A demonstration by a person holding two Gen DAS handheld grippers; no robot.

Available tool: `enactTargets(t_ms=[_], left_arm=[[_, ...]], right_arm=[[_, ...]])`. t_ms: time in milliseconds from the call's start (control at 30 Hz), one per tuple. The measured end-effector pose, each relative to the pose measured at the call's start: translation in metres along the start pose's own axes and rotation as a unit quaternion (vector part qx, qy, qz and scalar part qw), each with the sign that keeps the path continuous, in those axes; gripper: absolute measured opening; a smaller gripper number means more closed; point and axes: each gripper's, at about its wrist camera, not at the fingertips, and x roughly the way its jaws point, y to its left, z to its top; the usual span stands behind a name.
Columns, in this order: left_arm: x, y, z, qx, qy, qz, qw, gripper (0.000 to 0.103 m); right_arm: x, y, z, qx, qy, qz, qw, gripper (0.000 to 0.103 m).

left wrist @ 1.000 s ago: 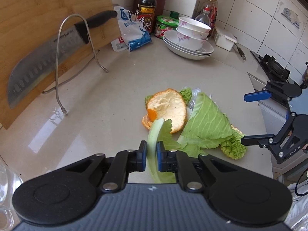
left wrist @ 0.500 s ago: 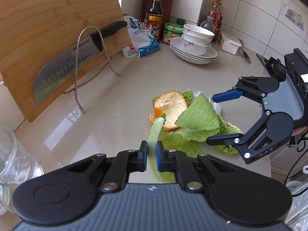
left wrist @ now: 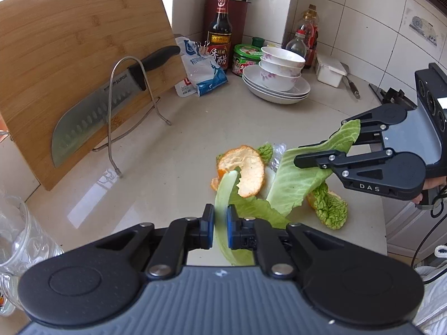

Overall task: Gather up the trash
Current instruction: 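Grasp a cabbage leaf with the left tool while the right tool grasps another leaf, then carry both held cabbage leaves toward the white bin below the counter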

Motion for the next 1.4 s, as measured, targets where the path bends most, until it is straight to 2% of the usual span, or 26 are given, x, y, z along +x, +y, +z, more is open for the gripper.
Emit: enactTargets(t_ms=[500,933,1200,1400], left_arm=[[-0.039,-0.041,0.012,0.053,-0.015,-0.004,0.9985,0.007],[-0.032,-0.097,0.014,0.101,-0.003,-0.056,0.9933,0.007],[-0.010,-0.144,0.025,0.142,0.007,-0.106,0.9841,0.007],[0.023,-0.196,0.036,0.186,0.017,-0.154,0.9704,0.007]], right_arm=[[-0.065,-0.004,-0.004,-0.009,-0.033,-0.014,0.999,0.009],[-0.110,-0.012,-0.046,0.014,-0.012,-0.048,0.999,0.008],[-0.142,-0.025,-0.081,0.052,0.006,-0.088,0.995,0.008],[-0.172,-0.040,-0.114,0.090,0.022,-0.131,0.987,0.008]])
